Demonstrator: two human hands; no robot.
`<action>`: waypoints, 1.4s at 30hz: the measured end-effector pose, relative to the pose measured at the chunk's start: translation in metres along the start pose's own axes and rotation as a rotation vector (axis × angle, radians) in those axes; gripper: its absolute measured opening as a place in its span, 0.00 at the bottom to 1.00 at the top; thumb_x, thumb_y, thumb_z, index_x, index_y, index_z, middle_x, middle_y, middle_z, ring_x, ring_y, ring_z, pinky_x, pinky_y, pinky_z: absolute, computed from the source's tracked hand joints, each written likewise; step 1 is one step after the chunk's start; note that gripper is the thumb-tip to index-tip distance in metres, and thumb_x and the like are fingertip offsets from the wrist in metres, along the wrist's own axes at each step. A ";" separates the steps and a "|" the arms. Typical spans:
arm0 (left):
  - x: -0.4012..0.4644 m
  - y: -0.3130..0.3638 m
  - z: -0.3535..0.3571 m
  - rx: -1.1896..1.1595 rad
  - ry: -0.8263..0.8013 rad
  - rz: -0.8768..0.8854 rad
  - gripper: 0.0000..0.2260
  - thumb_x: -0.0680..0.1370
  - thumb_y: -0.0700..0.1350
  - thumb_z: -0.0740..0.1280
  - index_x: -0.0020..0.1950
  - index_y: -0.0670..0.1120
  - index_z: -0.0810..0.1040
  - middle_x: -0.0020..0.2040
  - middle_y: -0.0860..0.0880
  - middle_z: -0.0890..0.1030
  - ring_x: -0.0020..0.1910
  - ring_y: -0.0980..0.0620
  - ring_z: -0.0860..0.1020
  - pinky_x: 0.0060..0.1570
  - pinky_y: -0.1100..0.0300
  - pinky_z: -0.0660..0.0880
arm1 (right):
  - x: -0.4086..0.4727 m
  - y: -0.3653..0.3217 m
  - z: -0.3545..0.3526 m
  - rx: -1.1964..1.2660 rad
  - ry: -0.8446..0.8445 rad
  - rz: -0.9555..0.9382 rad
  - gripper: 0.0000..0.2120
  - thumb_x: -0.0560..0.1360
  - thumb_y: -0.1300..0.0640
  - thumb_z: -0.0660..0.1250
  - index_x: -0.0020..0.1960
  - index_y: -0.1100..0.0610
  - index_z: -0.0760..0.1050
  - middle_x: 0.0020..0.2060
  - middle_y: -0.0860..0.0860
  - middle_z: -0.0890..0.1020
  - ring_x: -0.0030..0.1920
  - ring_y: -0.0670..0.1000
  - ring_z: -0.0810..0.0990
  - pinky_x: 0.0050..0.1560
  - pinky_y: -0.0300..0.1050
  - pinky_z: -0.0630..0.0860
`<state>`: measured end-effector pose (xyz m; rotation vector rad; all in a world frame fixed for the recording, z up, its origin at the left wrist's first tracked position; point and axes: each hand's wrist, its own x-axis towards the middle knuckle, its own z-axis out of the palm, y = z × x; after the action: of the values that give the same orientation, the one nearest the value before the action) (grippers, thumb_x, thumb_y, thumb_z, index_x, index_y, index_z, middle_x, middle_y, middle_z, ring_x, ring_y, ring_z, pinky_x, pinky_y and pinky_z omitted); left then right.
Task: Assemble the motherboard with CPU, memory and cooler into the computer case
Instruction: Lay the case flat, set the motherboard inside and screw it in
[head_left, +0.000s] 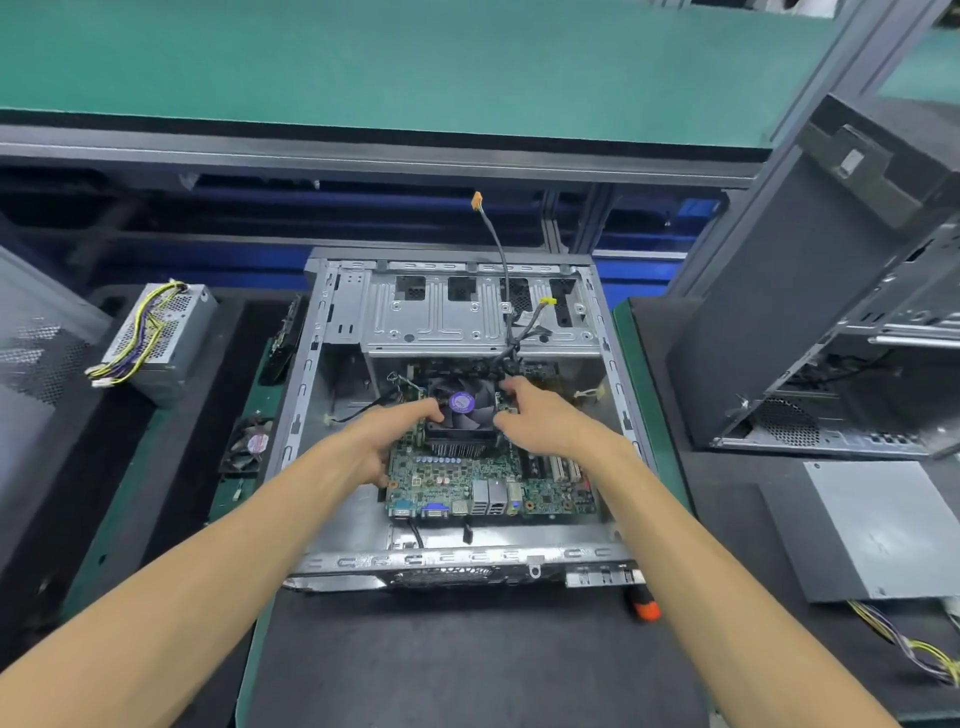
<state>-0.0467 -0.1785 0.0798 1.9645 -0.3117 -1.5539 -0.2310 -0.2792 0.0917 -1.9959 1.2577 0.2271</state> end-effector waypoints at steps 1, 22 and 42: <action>0.000 0.001 0.000 -0.005 -0.005 -0.004 0.24 0.66 0.52 0.76 0.59 0.47 0.76 0.46 0.46 0.84 0.54 0.43 0.79 0.60 0.42 0.74 | 0.000 -0.001 0.003 0.020 -0.012 -0.056 0.35 0.80 0.48 0.64 0.81 0.55 0.53 0.67 0.57 0.75 0.61 0.52 0.78 0.50 0.40 0.70; -0.005 -0.021 -0.008 -0.120 -0.109 -0.235 0.38 0.78 0.69 0.58 0.75 0.40 0.61 0.69 0.32 0.69 0.68 0.33 0.70 0.64 0.36 0.71 | 0.011 0.004 0.005 -0.011 0.058 -0.233 0.41 0.71 0.37 0.75 0.74 0.56 0.64 0.57 0.51 0.80 0.60 0.56 0.78 0.62 0.59 0.75; -0.028 -0.032 -0.003 0.619 0.038 0.017 0.10 0.81 0.41 0.59 0.49 0.35 0.74 0.35 0.41 0.80 0.31 0.49 0.85 0.28 0.51 0.82 | 0.013 0.009 0.005 0.175 0.039 -0.213 0.39 0.68 0.38 0.78 0.72 0.50 0.66 0.45 0.41 0.82 0.45 0.45 0.79 0.40 0.42 0.72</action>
<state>-0.0574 -0.1375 0.0841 2.4322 -0.8763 -1.5234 -0.2306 -0.2868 0.0767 -1.9716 1.0409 -0.0252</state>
